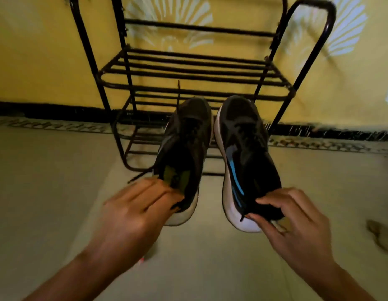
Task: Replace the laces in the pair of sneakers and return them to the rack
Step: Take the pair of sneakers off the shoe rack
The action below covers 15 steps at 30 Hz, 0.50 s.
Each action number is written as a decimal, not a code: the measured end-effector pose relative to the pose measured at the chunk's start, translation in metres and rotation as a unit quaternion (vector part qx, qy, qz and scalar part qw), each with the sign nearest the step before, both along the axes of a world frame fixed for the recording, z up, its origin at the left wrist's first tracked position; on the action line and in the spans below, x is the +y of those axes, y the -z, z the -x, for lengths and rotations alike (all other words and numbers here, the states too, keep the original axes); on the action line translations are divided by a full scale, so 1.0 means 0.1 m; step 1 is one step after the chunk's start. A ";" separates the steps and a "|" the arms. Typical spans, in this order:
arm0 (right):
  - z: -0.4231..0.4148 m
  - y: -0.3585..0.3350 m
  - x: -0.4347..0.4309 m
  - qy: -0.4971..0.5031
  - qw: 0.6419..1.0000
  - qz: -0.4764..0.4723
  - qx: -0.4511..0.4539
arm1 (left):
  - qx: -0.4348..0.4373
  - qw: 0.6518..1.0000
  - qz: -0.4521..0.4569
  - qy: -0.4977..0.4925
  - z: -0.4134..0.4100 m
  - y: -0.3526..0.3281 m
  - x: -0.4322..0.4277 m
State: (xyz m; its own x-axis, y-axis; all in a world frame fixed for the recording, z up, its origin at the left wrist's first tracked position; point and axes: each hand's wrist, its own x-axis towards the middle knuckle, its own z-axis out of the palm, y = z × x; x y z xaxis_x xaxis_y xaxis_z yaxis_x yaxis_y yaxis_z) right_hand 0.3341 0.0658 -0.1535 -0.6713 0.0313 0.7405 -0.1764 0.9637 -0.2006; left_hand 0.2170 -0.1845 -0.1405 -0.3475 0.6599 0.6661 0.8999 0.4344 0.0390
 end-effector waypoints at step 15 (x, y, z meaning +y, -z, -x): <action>-0.34 1.91 -0.23 0.020 0.989 0.027 -0.142 | -0.104 0.989 0.106 -0.007 -0.43 1.98 0.04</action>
State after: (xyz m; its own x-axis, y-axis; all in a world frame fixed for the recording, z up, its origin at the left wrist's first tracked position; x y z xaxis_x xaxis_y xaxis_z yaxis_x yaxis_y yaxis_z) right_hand 0.3680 0.0432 -0.3443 -0.8496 0.0962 0.5186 -0.0679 0.9551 -0.2885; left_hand 0.2604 -0.1804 -0.3388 -0.4726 0.7713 0.4263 0.8759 0.4646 0.1304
